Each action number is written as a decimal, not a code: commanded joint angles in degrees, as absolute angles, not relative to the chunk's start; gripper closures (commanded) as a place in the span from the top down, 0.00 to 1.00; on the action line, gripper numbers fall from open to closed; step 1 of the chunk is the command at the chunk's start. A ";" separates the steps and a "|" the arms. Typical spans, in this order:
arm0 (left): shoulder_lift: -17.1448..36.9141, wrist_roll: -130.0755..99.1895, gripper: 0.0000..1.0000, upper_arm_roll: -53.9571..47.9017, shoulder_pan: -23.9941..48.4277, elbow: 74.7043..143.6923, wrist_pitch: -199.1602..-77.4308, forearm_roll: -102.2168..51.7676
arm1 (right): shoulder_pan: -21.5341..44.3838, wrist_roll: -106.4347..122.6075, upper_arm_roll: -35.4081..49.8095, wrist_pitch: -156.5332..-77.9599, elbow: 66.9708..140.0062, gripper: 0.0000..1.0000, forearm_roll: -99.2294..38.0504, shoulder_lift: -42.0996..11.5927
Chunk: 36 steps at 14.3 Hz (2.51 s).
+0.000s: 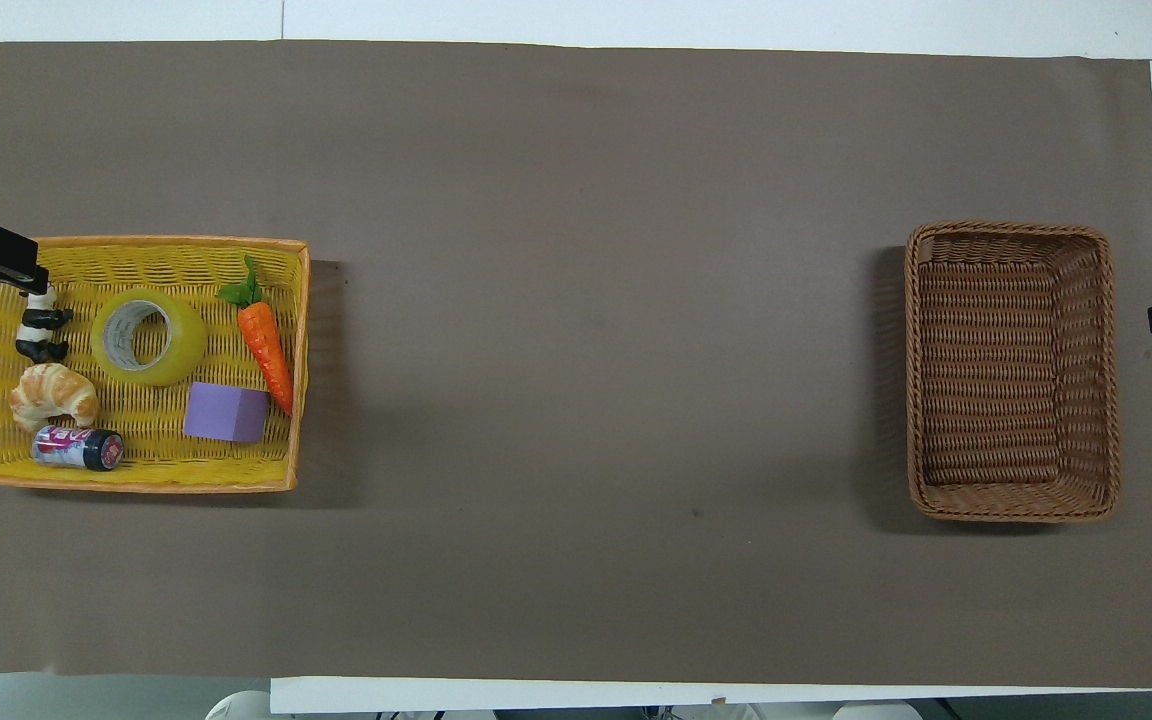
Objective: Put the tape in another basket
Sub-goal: 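Lower the left gripper toward the yellow tape roll in the yellow basket, then grasp the yellow tape roll with the left gripper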
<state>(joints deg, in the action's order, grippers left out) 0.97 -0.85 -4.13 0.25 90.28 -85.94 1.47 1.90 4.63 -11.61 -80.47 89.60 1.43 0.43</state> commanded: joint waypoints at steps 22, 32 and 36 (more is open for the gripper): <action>1.84 3.34 0.75 -3.52 -7.65 125.24 -125.76 2.29 | 1.85 5.45 -11.60 -80.33 91.14 0.99 1.67 1.93; 7.38 8.34 0.72 -3.52 -8.79 126.39 -132.09 2.29 | 1.93 5.45 -11.60 -80.33 91.14 0.99 1.67 1.93; 9.67 8.44 0.62 -3.52 -8.79 126.39 -133.95 2.29 | 1.85 5.45 -11.60 -80.33 91.14 0.99 1.67 1.93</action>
